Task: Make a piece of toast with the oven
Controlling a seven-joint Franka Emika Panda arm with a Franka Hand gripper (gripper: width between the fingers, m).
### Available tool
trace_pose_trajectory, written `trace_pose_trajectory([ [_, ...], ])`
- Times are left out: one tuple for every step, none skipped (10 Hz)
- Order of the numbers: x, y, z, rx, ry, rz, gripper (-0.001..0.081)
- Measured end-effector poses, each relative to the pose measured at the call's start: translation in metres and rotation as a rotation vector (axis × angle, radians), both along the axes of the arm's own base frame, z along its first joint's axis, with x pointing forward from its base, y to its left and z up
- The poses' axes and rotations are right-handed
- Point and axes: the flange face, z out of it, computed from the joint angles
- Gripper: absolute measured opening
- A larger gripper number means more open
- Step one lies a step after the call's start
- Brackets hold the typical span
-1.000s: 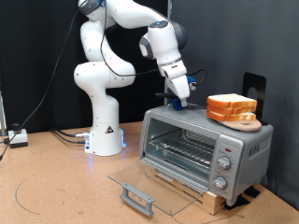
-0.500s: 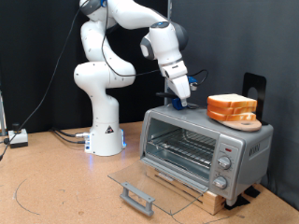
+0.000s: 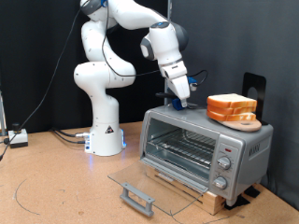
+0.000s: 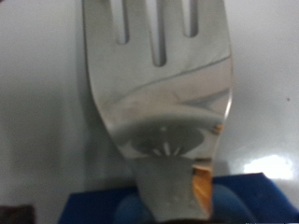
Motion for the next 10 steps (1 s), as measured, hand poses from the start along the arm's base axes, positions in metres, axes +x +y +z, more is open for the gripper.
trace_pose_trajectory([
  [0.001, -0.001, 0.000, 0.003, -0.014, 0.006, 0.0611],
  [0.002, -0.001, 0.001, 0.007, -0.030, 0.013, 0.0740],
  [0.003, -0.002, 0.002, 0.009, -0.047, 0.026, 0.0789],
  [0.004, -0.003, 0.003, 0.010, -0.055, 0.039, 0.0789],
  [0.004, -0.005, 0.003, 0.005, -0.052, 0.045, 0.0806],
  [0.003, -0.006, 0.001, -0.007, -0.036, 0.052, 0.0806],
  [0.003, -0.008, 0.000, -0.019, -0.020, 0.057, 0.0807],
  [0.003, -0.010, -0.001, -0.023, -0.012, 0.056, 0.0807],
  [0.003, -0.011, -0.001, -0.023, -0.007, 0.053, 0.0807],
  [0.004, -0.011, -0.002, -0.022, -0.004, 0.050, 0.0807],
])
